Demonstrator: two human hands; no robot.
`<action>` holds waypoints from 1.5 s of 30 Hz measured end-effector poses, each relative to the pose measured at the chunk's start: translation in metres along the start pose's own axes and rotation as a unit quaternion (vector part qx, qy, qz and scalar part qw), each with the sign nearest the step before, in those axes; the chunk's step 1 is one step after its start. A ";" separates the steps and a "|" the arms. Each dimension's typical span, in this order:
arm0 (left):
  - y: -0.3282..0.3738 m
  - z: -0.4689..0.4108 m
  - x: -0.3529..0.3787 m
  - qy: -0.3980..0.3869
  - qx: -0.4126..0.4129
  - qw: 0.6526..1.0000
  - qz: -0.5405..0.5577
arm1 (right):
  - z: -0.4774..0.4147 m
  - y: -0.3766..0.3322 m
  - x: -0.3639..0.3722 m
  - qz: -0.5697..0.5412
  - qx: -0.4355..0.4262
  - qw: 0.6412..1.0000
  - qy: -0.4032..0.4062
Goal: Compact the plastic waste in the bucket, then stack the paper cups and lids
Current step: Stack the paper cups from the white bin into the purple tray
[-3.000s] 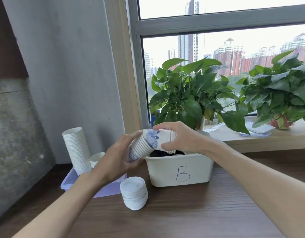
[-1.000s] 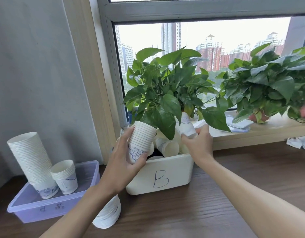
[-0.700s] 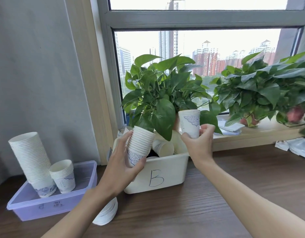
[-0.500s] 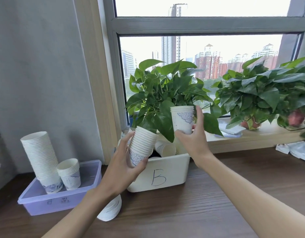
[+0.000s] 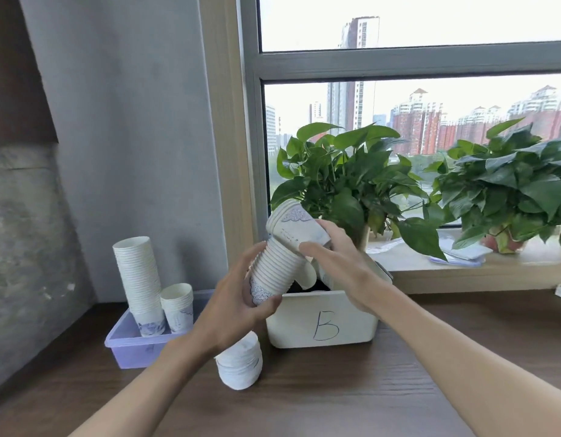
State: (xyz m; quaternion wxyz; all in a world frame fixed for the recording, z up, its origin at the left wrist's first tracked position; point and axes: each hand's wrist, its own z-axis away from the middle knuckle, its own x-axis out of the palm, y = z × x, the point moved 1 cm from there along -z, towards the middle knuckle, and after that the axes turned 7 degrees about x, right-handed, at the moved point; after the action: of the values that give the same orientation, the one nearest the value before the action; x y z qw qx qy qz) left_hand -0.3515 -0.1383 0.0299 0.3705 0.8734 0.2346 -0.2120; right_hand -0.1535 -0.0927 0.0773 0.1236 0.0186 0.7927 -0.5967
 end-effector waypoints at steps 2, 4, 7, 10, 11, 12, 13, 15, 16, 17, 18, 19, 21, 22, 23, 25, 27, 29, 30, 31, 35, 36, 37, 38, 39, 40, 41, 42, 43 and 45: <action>-0.002 0.002 -0.006 0.000 -0.011 1.000 -0.005 | 0.000 -0.003 0.001 0.015 0.008 1.000 -0.026; -0.003 0.003 -0.010 -0.002 -0.012 1.000 -0.007 | 0.002 -0.006 0.002 0.021 -0.004 1.000 -0.022; -0.002 0.003 -0.014 -0.013 -0.003 1.000 -0.021 | 0.004 -0.008 0.001 0.031 -0.017 0.999 0.007; -0.003 0.005 -0.015 -0.020 0.002 0.999 -0.033 | 0.006 -0.008 0.000 0.025 -0.025 0.999 0.011; -0.004 0.005 -0.015 -0.023 0.000 0.999 -0.035 | 0.007 -0.009 0.001 0.025 -0.033 0.999 0.011; -0.004 0.006 -0.015 -0.026 -0.001 0.999 -0.036 | 0.008 -0.010 0.001 0.031 -0.040 0.999 0.011; -0.005 0.006 -0.014 -0.030 -0.003 0.999 -0.035 | 0.009 -0.011 0.001 0.039 -0.044 0.998 0.008; -0.004 0.006 -0.013 -0.038 -0.003 0.999 -0.033 | 0.013 -0.014 0.002 0.053 -0.046 0.998 -0.011; -0.004 0.005 -0.012 -0.042 -0.002 0.999 -0.034 | 0.014 -0.015 0.003 0.058 -0.044 0.997 -0.026; -0.004 0.004 -0.012 -0.046 -0.001 0.998 -0.038 | 0.014 -0.014 0.003 0.062 -0.041 0.996 -0.041; -0.004 0.003 -0.012 -0.050 0.002 0.998 -0.044 | 0.014 -0.014 0.003 0.066 -0.037 0.996 -0.054; -0.004 0.002 -0.012 -0.053 0.003 0.997 -0.048 | 0.014 -0.014 0.003 0.068 -0.033 0.995 -0.063; -0.005 0.002 -0.012 -0.060 0.004 0.997 -0.052 | 0.013 -0.013 0.000 0.072 -0.029 0.995 -0.065; -0.006 0.002 -0.012 -0.065 0.006 0.996 -0.056 | 0.013 -0.013 -0.002 0.075 -0.029 0.995 -0.061; -0.008 0.002 -0.012 -0.068 0.008 0.996 -0.060 | 0.013 -0.012 -0.003 0.078 -0.029 0.995 -0.056; -0.008 0.003 -0.010 -0.068 0.012 0.996 -0.062 | 0.013 -0.010 -0.005 0.073 -0.035 0.996 -0.044; -0.006 0.002 -0.008 -0.057 0.014 0.997 -0.057 | 0.013 -0.006 -0.003 0.045 -0.040 0.998 -0.030; -0.005 0.002 -0.004 -0.042 0.015 0.998 -0.047 | 0.015 -0.004 0.001 0.009 -0.036 0.999 -0.024; -0.006 0.001 -0.003 -0.035 0.014 0.998 -0.040 | 0.015 -0.005 0.003 -0.009 -0.030 0.999 -0.027; -0.006 0.001 -0.002 -0.030 0.012 0.999 -0.032 | 0.016 -0.005 0.004 -0.026 -0.023 0.999 -0.030; -0.005 -0.002 0.003 -0.016 0.013 1.000 -0.005 | 0.014 -0.001 0.004 -0.015 -0.004 0.999 -0.049; -0.005 -0.002 0.004 -0.013 0.012 1.000 0.000 | 0.014 0.000 0.006 -0.009 -0.001 0.998 -0.068; -0.006 -0.003 0.005 -0.010 0.009 1.000 0.005 | 0.014 0.000 0.009 0.000 0.001 0.996 -0.091; -0.007 -0.003 0.006 -0.008 0.007 1.000 0.008 | 0.013 0.001 0.011 0.016 -0.002 0.994 -0.106; -0.008 -0.003 0.007 -0.007 0.004 1.000 0.009 | 0.013 0.001 0.012 0.039 -0.009 0.993 -0.112; -0.009 -0.002 0.008 -0.007 0.002 1.000 0.012 | 0.012 0.002 0.013 0.057 -0.019 0.991 -0.117; -0.011 0.000 0.009 -0.007 0.000 1.000 0.017 | 0.011 0.003 0.013 0.069 -0.024 0.990 -0.124; -0.014 0.001 0.010 -0.007 -0.003 1.000 0.022 | 0.009 0.006 0.013 0.076 -0.024 0.988 -0.136; -0.016 0.003 0.011 -0.007 -0.007 1.000 0.025 | 0.007 0.008 0.013 0.079 -0.022 0.986 -0.148; -0.022 0.005 0.012 0.002 -0.018 1.000 0.025 | 0.000 0.015 0.013 0.069 -0.010 0.987 -0.142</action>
State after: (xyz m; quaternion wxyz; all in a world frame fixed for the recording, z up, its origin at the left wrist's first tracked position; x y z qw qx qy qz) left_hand -0.3552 -0.1259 0.0080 0.3907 0.8727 0.2173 -0.1963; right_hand -0.1630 -0.0899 0.0602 0.2759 -0.0127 0.7700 -0.5752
